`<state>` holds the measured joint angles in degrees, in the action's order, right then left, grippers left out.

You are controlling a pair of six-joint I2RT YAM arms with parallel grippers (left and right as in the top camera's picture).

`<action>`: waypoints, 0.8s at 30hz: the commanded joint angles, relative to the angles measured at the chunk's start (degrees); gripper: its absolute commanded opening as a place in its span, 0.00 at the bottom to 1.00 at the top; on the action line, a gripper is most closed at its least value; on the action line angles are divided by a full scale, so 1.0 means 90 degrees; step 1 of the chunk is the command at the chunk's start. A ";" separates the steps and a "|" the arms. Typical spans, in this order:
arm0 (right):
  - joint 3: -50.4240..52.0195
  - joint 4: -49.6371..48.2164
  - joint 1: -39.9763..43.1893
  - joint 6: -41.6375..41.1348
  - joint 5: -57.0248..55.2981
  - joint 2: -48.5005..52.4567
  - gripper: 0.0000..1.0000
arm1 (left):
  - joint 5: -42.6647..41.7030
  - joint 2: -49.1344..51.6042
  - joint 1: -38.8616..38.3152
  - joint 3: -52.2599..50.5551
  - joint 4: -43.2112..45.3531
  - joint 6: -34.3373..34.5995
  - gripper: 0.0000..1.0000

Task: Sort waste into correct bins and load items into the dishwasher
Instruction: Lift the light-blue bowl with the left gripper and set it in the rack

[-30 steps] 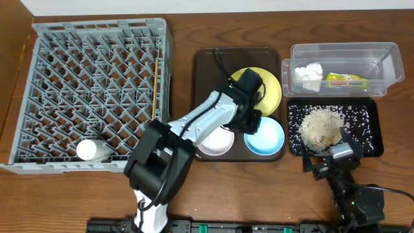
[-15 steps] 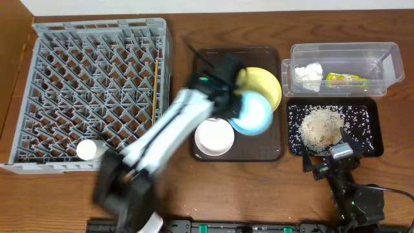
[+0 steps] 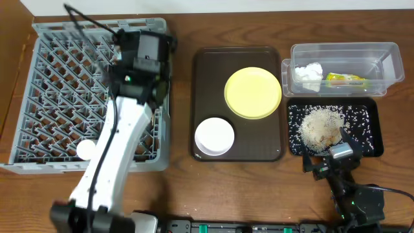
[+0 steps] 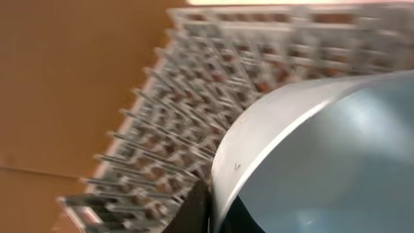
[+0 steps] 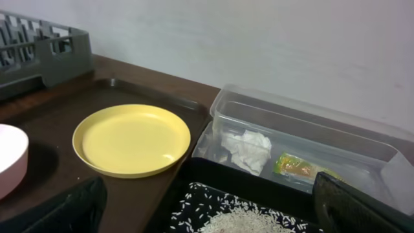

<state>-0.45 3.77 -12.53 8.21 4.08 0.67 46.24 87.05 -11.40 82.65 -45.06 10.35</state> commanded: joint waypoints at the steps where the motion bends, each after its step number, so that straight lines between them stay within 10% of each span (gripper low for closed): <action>1: 0.0015 0.0012 -0.0056 0.0073 0.0002 -0.0039 0.99 | 0.1158 0.0527 0.0267 -0.0002 0.0352 -0.0486 0.07; 24: 0.0015 0.0012 -0.0056 0.0073 0.0002 -0.0039 0.99 | 0.2647 0.2642 0.0437 -0.0002 0.1586 -0.1005 0.08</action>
<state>-0.47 3.75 -12.53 8.21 4.08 0.67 67.13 110.52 -7.51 82.63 -30.83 1.41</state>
